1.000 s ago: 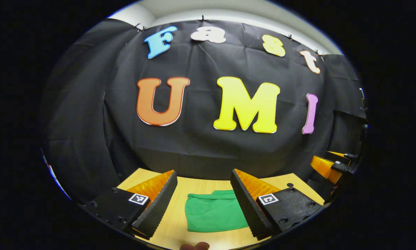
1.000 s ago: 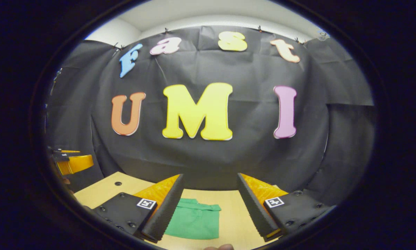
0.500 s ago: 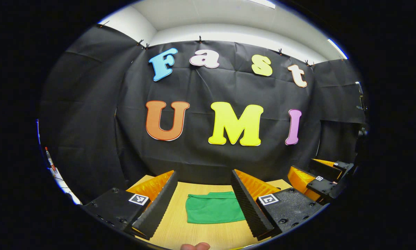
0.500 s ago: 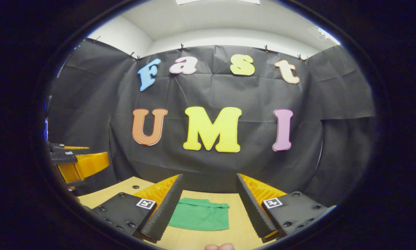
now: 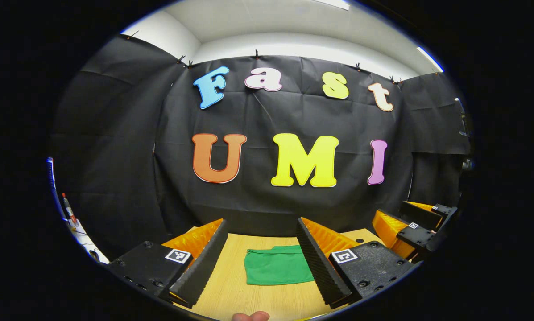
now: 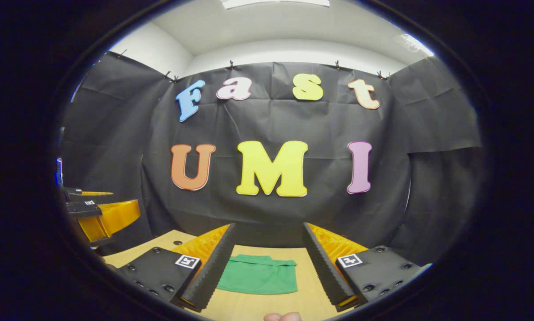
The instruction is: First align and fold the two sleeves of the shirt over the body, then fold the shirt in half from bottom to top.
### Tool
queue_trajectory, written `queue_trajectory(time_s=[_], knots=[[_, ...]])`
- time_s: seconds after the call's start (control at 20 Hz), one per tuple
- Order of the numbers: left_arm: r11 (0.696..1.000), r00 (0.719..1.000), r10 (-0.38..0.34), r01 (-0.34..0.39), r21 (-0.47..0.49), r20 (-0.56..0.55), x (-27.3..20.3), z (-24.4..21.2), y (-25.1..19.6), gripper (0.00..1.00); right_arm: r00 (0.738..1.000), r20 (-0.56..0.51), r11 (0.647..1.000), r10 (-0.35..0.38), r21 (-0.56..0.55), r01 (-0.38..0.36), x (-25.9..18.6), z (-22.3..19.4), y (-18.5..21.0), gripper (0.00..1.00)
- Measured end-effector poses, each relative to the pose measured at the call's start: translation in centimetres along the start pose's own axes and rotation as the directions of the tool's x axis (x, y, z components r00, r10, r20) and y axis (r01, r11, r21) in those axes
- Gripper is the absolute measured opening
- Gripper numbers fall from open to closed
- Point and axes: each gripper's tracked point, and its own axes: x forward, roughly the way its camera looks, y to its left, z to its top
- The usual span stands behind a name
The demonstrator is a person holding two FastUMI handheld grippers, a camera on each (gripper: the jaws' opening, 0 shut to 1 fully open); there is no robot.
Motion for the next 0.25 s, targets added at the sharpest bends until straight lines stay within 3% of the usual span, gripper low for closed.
queue_trajectory(time_s=[0.25], knots=[[1.0,1.0,-0.002,0.002,-0.001,-0.015,0.07,-0.48,-0.1,0.99,0.999,-0.039,1.0,-0.009,-0.004,0.009,0.41,-0.94,-0.61,0.96]])
